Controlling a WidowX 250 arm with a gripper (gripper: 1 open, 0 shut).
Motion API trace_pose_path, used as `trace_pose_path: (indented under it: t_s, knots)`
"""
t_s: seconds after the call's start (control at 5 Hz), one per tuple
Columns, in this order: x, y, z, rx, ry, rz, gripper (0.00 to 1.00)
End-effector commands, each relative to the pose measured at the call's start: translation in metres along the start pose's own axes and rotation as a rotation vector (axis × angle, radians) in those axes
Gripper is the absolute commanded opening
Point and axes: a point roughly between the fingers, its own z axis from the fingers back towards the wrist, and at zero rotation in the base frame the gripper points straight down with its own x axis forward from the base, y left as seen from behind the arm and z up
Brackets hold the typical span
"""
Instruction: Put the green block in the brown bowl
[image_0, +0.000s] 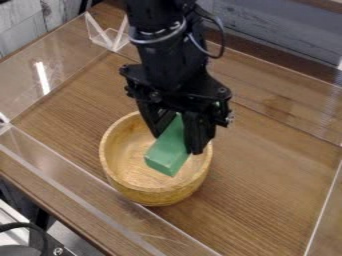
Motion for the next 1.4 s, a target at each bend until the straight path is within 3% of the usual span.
trace_pose_path:
  t_s: [0.0,1.2]
  knots:
    - [0.0044,0.0024,0.0036,-0.006,-0.031,0.015,0.00]
    - [0.0031,0.0071,0.0011,-0.022,-0.028,0.044,0.00]
